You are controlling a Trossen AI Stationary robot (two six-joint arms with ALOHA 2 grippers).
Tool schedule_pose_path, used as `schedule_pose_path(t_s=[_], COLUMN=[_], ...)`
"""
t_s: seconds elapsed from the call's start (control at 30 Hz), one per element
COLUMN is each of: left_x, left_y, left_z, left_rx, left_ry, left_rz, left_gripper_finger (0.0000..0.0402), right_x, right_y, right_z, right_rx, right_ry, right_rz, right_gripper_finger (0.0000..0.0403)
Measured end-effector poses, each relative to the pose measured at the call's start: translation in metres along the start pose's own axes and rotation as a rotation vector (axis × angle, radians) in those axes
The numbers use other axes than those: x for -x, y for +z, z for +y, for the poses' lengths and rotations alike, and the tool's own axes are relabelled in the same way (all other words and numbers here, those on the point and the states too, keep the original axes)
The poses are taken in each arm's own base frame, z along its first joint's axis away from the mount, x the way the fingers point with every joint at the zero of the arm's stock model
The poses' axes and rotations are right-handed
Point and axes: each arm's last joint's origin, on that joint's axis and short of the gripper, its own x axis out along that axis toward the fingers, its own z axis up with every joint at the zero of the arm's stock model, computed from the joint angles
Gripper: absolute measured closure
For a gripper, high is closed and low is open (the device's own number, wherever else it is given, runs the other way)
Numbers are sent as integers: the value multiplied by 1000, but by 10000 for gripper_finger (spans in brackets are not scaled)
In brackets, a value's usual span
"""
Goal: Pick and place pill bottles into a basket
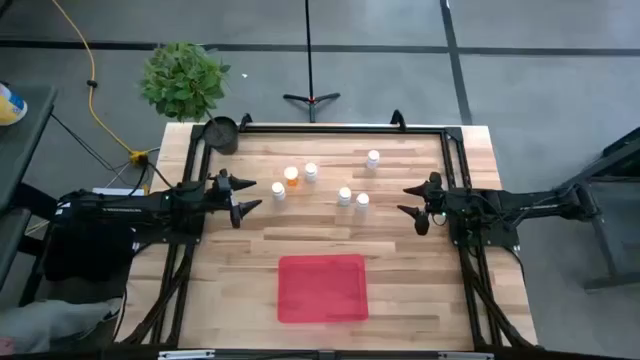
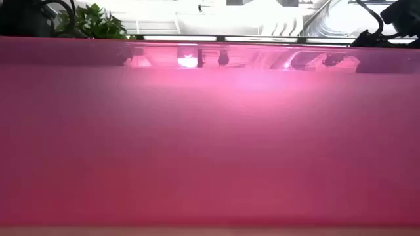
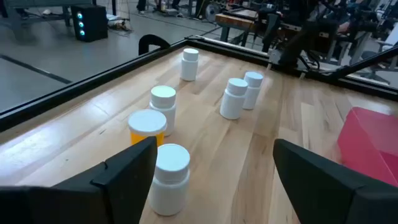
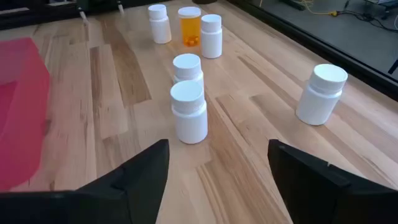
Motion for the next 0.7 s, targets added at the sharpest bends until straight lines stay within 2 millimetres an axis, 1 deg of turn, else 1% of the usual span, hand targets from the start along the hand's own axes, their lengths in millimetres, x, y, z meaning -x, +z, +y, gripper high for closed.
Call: schedule_pose_path(t_s=[0.37,0.6,0.7], left_x=[0,1,3], left_y=[2,15,23], left_z=[0,-2,-2], left_rx=[4,40,61], left_ry=[-3,2,1], left_rz=[-15,-149,-236], left_gripper_finger=[48,48,48], right_x=[0,0,0], right_y=[0,0,0], right_z=[0,0,0], right_rx=[-1,-19,-19], right_ry=[0,0,0], right_rz=[-1,-1,-1], right_gripper_finger=[139,139,139])
